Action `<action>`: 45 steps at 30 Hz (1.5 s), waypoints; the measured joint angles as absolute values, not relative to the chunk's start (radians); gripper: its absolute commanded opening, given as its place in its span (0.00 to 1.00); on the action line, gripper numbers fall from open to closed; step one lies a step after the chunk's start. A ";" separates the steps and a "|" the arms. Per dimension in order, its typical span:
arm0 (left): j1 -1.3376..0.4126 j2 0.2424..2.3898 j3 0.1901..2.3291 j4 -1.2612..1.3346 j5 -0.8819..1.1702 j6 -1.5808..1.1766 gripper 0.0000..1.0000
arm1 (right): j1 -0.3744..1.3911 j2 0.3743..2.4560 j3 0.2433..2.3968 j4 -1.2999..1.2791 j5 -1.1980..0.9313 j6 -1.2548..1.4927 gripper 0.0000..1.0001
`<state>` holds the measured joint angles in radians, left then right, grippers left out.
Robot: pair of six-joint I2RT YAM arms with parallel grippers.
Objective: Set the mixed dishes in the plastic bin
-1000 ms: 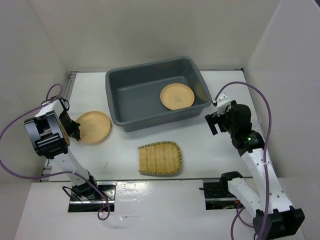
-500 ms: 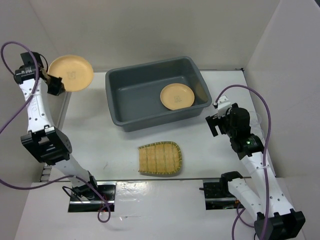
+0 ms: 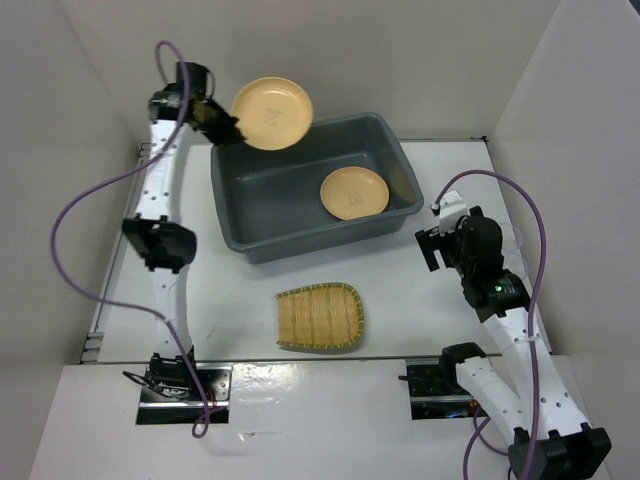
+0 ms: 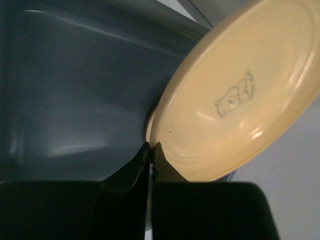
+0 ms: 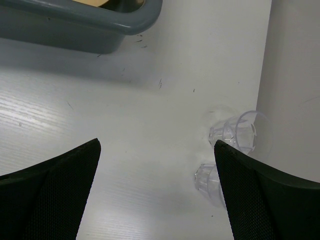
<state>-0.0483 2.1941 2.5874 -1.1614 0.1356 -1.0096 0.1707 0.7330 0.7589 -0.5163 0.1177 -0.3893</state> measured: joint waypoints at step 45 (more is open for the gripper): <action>-0.406 2.798 3.089 -1.247 0.158 -0.921 1.00 | 0.171 0.715 0.748 -0.532 0.030 -0.432 0.99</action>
